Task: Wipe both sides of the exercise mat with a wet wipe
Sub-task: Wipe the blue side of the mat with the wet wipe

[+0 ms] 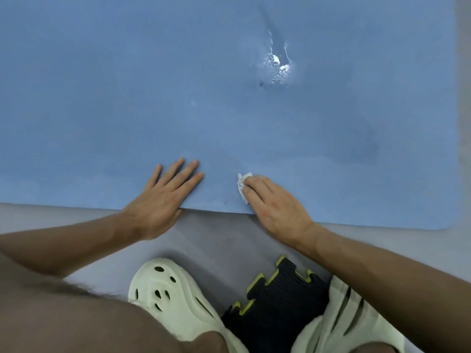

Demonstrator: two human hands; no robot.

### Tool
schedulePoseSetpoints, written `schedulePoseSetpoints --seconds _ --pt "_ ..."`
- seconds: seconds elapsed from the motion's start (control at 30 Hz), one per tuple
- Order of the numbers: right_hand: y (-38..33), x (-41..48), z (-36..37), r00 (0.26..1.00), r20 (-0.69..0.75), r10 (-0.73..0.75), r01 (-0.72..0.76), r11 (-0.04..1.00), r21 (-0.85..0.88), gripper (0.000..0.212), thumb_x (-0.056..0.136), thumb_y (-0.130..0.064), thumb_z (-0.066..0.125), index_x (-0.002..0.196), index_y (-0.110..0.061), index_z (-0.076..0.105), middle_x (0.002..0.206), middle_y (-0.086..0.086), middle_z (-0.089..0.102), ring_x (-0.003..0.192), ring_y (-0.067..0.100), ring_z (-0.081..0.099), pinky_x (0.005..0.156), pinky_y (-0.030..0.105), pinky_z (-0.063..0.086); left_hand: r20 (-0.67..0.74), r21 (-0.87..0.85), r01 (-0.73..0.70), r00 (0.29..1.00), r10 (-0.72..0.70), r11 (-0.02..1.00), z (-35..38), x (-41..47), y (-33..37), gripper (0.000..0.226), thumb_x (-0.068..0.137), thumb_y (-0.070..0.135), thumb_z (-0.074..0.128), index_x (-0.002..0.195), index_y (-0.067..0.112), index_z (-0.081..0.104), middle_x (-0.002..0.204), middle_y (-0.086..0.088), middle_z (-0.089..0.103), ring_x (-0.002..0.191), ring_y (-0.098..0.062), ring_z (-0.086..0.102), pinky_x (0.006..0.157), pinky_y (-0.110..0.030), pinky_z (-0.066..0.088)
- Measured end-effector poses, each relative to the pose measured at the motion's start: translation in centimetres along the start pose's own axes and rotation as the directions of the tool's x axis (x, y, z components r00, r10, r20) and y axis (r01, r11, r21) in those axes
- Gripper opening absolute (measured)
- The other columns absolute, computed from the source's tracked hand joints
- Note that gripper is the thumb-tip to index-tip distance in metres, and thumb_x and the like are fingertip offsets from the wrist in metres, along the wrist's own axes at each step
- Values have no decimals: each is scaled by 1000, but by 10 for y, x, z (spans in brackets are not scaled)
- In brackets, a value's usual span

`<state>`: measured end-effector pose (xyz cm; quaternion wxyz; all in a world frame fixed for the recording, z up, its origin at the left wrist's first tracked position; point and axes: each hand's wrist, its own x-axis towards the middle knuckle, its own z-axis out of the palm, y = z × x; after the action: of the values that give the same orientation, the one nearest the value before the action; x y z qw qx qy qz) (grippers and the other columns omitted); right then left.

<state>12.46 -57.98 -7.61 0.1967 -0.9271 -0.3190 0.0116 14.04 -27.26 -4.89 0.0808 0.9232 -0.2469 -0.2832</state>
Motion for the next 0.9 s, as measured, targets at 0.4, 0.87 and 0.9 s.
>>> schedulePoseSetpoints --seconds 0.4,0.87,0.9 --pt "-5 -12 4 980 4 -200 199 979 53 30 109 1 42 130 5 63 130 16 63 122 34 58 113 37 44 -79 173 -7 997 21 985 21 -39 9 94 81 7 50 166 19 11 174 -4 2 160 -33 4 119 -67 25" --pt "7 -20 1 967 119 -225 211 970 117 40 108 -3 29 134 4 59 133 17 58 125 35 54 120 36 36 -25 340 -152 985 171 928 19 -27 16 94 89 34 67 165 9 17 173 -12 3 159 -35 6 120 -62 24" --pt "9 -19 1 964 121 -237 225 969 101 39 108 -2 32 135 5 59 132 18 59 125 35 54 120 37 36 -23 345 -156 984 175 926 19 -25 15 93 90 40 65 165 11 17 174 -10 4 159 -34 7 120 -62 24"
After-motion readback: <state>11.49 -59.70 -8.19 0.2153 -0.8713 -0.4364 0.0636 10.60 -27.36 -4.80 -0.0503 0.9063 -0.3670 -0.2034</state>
